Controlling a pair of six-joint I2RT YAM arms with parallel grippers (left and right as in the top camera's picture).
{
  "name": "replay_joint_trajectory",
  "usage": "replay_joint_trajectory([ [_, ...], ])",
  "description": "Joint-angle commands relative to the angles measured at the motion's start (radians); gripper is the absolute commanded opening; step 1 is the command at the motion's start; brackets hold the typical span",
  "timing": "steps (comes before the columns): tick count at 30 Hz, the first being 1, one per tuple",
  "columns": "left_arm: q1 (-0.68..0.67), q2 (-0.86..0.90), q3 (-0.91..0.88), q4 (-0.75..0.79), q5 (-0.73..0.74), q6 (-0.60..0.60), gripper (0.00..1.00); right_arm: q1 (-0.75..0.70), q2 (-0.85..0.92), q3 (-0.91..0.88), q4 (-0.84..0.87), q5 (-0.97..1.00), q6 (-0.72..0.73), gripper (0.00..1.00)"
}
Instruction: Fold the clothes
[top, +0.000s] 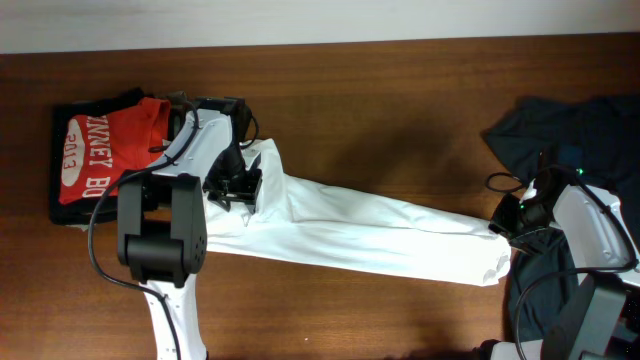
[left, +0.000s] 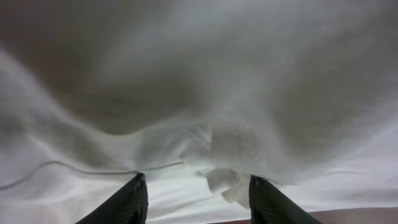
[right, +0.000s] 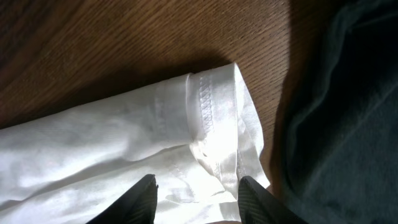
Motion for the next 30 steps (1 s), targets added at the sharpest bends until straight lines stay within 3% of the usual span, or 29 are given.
replay_joint_trajectory([
  [1,0.005,-0.093,0.009,-0.018,0.033,-0.011,0.51,-0.001,-0.003,-0.008,0.0,0.008,0.009,0.46],
  [4,0.006,-0.243,0.01,-0.026,0.033,-0.01,0.58,-0.001,-0.003,-0.008,0.0,0.008,0.009,0.46],
  [7,-0.002,-0.261,-0.031,-0.033,0.043,-0.034,0.59,-0.001,-0.003,-0.008,0.0,-0.003,0.009,0.46],
  [11,-0.002,-0.261,-0.291,0.159,0.138,-0.051,0.59,-0.001,-0.003,-0.008,0.0,-0.008,0.009,0.46],
  [15,-0.002,-0.261,-0.373,0.272,0.138,-0.059,0.58,-0.001,-0.003,-0.008,0.0,-0.01,0.009,0.46],
  [19,-0.009,-0.26,-0.412,0.35,0.138,-0.059,0.41,-0.001,-0.003,-0.008,0.0,-0.01,0.009,0.46],
  [21,-0.018,-0.26,-0.434,0.364,0.137,-0.059,0.27,-0.001,-0.003,-0.008,0.0,-0.01,0.009,0.46],
  [22,-0.022,-0.26,-0.439,0.367,0.134,-0.059,0.14,-0.001,-0.003,-0.008,0.0,-0.01,0.009,0.46],
  [24,-0.022,-0.261,-0.438,0.371,0.134,-0.059,0.02,-0.001,-0.003,-0.008,0.001,-0.01,0.009,0.46],
  [30,-0.022,-0.357,-0.409,0.282,0.139,-0.058,0.0,-0.001,-0.003,-0.008,0.001,-0.01,0.009,0.46],
])
